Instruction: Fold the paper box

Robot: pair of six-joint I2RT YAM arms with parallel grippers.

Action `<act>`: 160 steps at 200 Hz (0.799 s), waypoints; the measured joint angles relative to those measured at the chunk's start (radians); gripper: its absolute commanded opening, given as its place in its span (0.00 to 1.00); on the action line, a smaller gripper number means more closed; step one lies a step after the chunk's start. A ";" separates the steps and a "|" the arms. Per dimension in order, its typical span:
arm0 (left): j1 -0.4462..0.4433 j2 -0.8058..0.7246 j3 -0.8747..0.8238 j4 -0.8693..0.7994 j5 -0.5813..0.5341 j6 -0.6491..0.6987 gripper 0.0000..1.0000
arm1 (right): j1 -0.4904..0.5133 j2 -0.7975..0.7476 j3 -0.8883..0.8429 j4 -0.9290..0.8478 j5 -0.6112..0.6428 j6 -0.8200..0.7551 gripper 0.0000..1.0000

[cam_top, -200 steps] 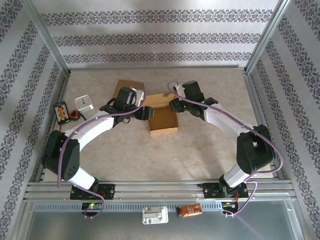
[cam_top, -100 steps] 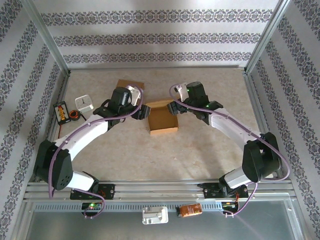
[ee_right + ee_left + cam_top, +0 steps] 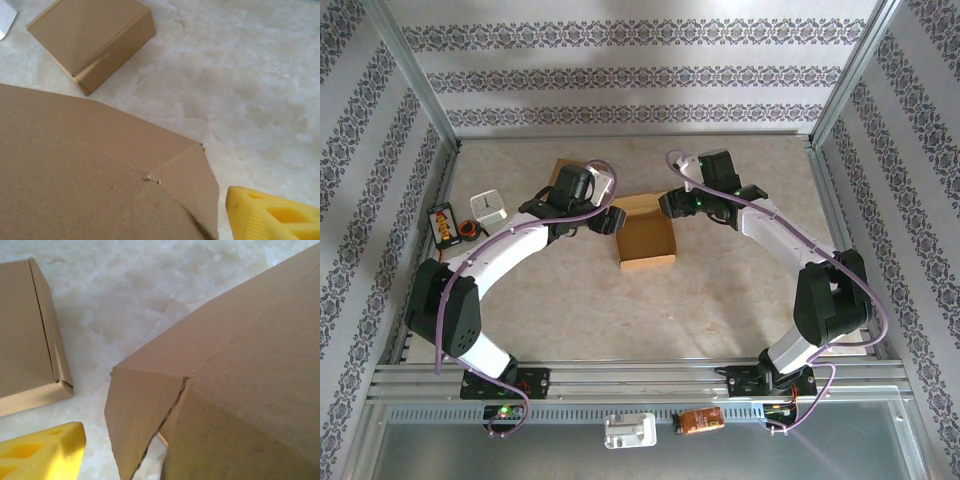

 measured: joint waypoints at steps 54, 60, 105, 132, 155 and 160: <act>0.000 0.016 0.019 0.000 0.022 -0.019 0.58 | 0.000 0.008 0.001 -0.008 -0.010 0.030 0.51; 0.000 0.017 0.022 0.000 0.025 -0.024 0.56 | 0.000 0.008 0.001 -0.008 -0.010 0.037 0.49; 0.001 0.037 0.027 0.000 0.073 -0.083 0.46 | 0.001 0.008 0.001 -0.013 0.010 0.082 0.38; 0.002 0.048 0.027 0.000 0.084 -0.125 0.44 | 0.001 0.008 0.002 -0.026 0.024 0.107 0.33; 0.002 0.048 0.027 0.001 0.098 -0.158 0.43 | 0.013 0.009 0.006 -0.034 0.036 0.124 0.28; 0.002 0.048 0.027 0.002 0.099 -0.163 0.43 | 0.015 0.009 0.006 -0.034 0.039 0.127 0.28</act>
